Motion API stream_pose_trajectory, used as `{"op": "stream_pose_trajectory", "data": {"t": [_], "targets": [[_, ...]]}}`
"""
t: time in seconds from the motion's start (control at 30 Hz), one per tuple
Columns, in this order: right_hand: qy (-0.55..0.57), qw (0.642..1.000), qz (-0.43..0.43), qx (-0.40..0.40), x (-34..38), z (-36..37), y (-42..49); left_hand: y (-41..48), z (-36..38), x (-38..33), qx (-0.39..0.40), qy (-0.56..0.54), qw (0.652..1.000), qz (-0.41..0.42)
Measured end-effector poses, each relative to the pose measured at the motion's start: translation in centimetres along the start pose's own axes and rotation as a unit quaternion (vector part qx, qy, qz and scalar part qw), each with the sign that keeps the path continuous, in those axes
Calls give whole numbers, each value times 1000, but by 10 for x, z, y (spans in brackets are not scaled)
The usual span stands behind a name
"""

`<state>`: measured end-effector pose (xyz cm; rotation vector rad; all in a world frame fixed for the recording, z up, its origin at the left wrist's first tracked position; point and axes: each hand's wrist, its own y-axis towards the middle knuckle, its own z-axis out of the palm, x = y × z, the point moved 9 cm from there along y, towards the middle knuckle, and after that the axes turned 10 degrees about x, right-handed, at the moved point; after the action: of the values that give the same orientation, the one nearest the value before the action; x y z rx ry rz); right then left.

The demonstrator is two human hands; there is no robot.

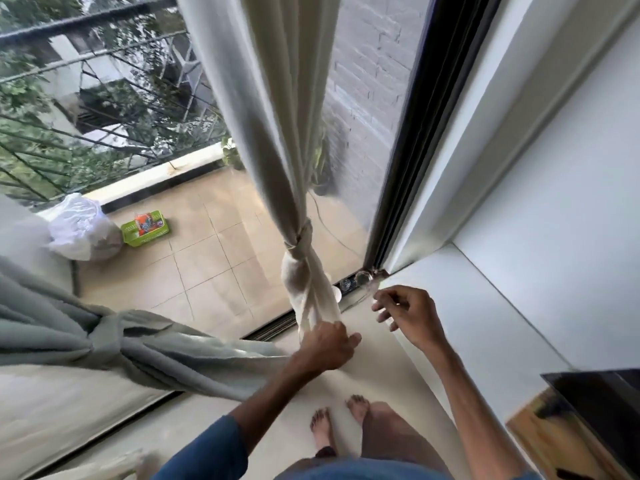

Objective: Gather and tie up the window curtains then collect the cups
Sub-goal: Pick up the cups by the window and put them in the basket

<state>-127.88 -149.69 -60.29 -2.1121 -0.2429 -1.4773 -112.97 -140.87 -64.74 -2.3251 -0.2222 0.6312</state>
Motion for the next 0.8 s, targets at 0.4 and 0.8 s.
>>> {"op": "stream_pose_trajectory", "data": {"t": [0.4,0.8], "targets": [[67,990,115,-45,-91,-60,36,127,30,-31,118,-69,990,41],[84,981,172,33,-162,-60,148,240,51,17,137,-163,974,-72]]}}
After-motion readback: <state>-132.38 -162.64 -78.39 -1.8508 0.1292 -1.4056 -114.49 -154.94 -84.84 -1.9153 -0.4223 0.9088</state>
